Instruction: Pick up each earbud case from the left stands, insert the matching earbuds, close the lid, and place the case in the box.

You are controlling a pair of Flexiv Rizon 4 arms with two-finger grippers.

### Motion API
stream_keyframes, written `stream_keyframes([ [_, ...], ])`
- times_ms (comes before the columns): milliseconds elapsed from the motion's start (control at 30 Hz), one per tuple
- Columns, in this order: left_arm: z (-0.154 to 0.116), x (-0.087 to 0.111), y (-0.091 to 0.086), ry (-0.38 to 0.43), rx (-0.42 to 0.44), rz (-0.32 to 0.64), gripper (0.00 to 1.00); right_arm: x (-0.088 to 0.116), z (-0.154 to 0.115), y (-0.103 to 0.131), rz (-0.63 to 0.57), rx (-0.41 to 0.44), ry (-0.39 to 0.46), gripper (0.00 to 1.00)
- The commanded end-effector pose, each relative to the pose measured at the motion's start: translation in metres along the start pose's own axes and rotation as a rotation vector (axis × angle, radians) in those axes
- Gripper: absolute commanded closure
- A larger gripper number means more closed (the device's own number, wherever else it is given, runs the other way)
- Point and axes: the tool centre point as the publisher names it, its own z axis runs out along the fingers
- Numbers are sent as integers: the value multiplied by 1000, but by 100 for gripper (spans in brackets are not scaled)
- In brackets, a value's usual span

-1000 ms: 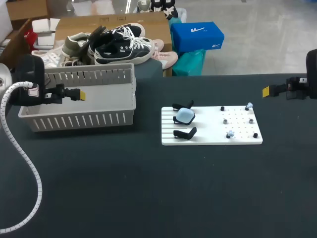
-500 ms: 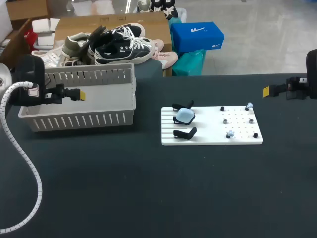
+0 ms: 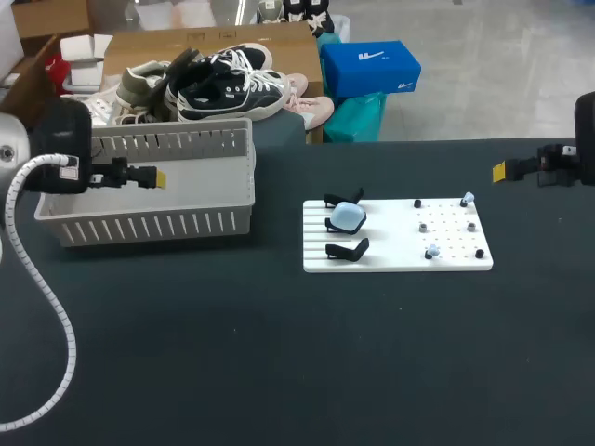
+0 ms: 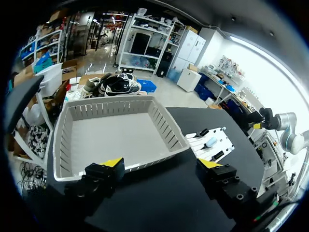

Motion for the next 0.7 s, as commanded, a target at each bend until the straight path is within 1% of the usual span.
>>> stream_keyframes([
  [33, 15, -9, -6, -3, 30, 72, 0, 0, 0, -1, 0, -2, 1, 0],
  [67, 17, -10, -9, -6, 43, 80, 0, 0, 0, -1, 0, -2, 1, 0],
  [167, 28, -13, -16, 12, 69, 157, 0, 0, 0, -1, 0, -2, 1, 0],
  [300, 42, -12, -34, -13, 120, 308, 0, 0, 0, -1, 0, -2, 1, 0],
  [333, 44, -12, -38, -17, 149, 342, 0, 0, 0, -1, 0, -2, 1, 0],
  [400, 52, -11, -49, -24, 153, 408, 0, 0, 0, -1, 0, -2, 1, 0],
  [533, 67, -10, -62, -7, 200, 516, 0, 0, 0, -1, 0, -2, 1, 0],
  [600, 76, -7, -70, 9, 202, 573, 0, 0, 0, -1, 0, -2, 1, 0],
  [633, 82, -5, -74, 13, 229, 602, 0, 0, 0, -1, 0, -2, 1, 0],
  [700, 90, -3, -78, 21, 253, 640, 0, 0, 0, -1, 0, -2, 1, 0],
])
